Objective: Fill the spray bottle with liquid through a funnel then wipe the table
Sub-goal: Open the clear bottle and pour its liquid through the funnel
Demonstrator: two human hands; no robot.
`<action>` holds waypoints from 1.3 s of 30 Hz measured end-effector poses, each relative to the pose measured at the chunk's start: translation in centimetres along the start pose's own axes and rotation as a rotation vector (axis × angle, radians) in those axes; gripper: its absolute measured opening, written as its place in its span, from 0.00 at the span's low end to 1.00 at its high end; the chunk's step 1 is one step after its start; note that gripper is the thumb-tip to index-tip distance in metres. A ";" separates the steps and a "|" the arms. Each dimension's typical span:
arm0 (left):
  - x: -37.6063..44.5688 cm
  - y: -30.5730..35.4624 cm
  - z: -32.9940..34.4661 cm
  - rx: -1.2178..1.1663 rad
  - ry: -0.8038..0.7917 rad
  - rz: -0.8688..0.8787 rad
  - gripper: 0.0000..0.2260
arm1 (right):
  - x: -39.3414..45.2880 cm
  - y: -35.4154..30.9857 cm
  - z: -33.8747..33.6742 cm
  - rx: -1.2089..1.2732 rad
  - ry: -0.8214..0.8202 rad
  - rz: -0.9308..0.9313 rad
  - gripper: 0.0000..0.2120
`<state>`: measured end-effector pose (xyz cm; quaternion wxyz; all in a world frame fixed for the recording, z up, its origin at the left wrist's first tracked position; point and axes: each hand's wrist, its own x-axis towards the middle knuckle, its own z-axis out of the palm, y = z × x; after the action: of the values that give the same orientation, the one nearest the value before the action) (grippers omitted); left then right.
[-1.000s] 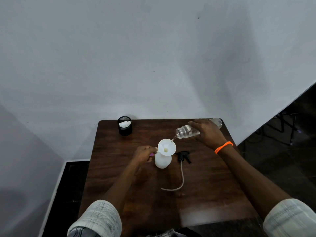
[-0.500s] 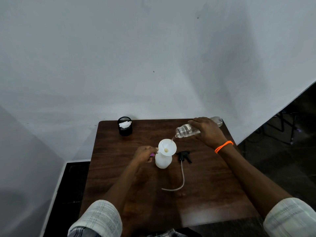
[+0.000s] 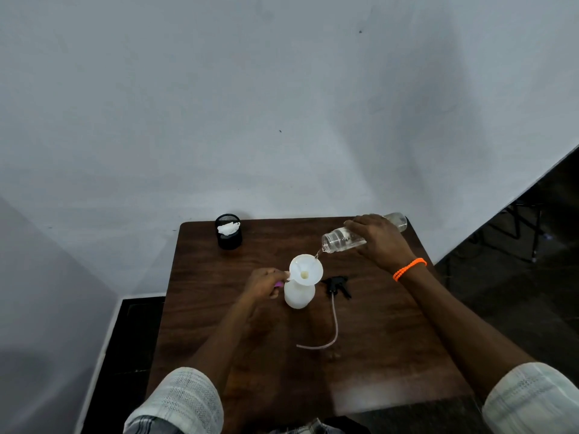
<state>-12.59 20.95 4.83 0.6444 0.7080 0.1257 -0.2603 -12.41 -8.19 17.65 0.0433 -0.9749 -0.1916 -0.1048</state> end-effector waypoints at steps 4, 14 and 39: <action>-0.2 0.1 -0.1 0.010 -0.003 -0.003 0.10 | -0.1 -0.1 0.1 -0.008 -0.001 -0.006 0.26; 0.0 -0.2 0.0 0.002 0.022 -0.011 0.08 | -0.1 -0.4 0.0 -0.011 -0.001 0.007 0.25; -0.5 0.1 0.0 -0.010 0.035 -0.013 0.09 | 0.2 -0.3 0.5 -0.004 -0.009 0.007 0.26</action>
<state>-12.98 21.00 5.15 0.6437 0.7085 0.1429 -0.2516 -12.25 -7.80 17.21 0.0408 -0.9761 -0.1881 -0.1005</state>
